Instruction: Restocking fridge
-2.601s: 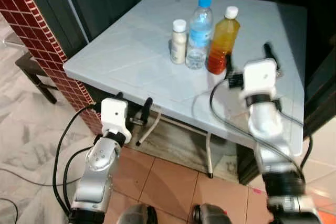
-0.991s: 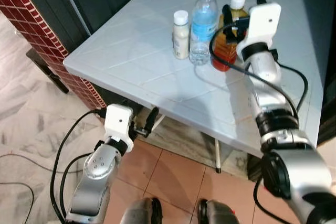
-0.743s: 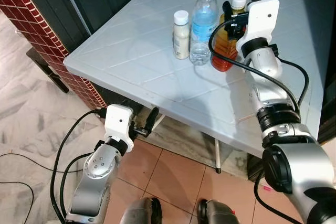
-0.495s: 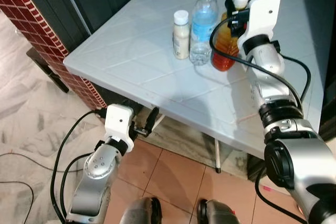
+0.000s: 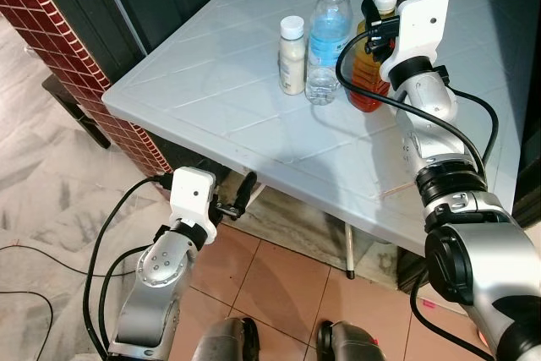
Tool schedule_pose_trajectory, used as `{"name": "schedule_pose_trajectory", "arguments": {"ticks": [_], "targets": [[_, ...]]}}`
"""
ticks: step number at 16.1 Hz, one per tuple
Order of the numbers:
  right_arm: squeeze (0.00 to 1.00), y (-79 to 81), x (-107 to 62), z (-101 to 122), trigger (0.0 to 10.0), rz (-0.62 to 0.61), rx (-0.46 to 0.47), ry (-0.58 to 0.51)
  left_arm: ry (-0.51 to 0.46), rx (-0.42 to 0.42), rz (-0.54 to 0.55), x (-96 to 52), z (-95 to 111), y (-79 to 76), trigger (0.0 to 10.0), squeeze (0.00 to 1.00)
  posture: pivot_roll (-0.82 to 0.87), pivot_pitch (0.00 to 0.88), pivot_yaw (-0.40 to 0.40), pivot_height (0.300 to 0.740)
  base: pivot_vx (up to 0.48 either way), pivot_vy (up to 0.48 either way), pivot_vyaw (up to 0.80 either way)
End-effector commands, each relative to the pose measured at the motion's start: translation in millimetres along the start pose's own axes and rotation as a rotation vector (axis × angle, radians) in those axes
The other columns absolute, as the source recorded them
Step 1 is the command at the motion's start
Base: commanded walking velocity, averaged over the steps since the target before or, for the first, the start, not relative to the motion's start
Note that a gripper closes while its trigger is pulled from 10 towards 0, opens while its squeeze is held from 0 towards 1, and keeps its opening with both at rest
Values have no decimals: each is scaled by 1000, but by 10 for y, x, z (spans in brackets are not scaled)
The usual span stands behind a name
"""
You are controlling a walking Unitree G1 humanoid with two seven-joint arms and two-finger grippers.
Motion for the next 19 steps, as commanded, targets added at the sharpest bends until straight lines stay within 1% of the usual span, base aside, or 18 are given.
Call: {"name": "schedule_pose_trajectory", "arguments": {"ticks": [1,3,5,6,7,8,9,10,11,14,16,19], "targets": [[0,54,5,6,0,16,21,-3,10,9,19,-2,-32,40,10000,0,82,112,87,740,0,0,0],[0,76,-16,30,0,20,31,-18,10,8,21,7,-42,33,10000,0,78,101,80,740,0,0,0],[0,156,-81,89,0,31,58,-50,12,4,30,14,-60,41,10000,0,70,84,72,740,0,0,0],[0,192,-117,103,157,36,69,-58,16,2,34,17,-74,44,10000,0,64,76,69,740,0,0,0],[0,276,-211,136,3059,46,85,-75,25,3,43,26,-105,54,10000,0,57,64,64,740,0,0,0],[0,435,-409,224,7216,79,76,-111,33,15,74,48,-140,89,10000,0,45,48,61,740,0,0,0],[0,497,-498,260,9765,92,77,-121,35,14,85,60,-154,102,10000,0,34,38,62,740,0,0,0],[0,536,-565,278,10000,96,85,-121,35,14,83,69,-162,100,10000,0,31,36,62,740,0,0,0],[0,557,-613,287,10000,92,107,-115,33,15,76,79,-163,90,10000,0,27,32,62,740,0,0,0],[0,669,-775,249,10000,100,135,-52,11,4,62,157,-136,35,10000,0,8,20,61,740,0,0,0],[0,717,-853,213,10000,117,151,-17,7,0,67,164,-143,28,10000,0,9,20,55,740,0,0,0],[0,729,-884,178,10000,128,159,8,6,-3,75,158,-154,42,10000,0,8,24,49,740,0,0,0]]}}
Point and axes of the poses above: a point about 5 cm out from each wrist's last joint towards the gripper, its own x axis pointing out of the wrist towards the gripper, its own z axis along the axis of the wrist's last joint, y = z × x, the point moved 6 cm from there along x, pointing out of the wrist towards the gripper, and after that the axes turned 5 degrees about -x, right-handed, at the moved point
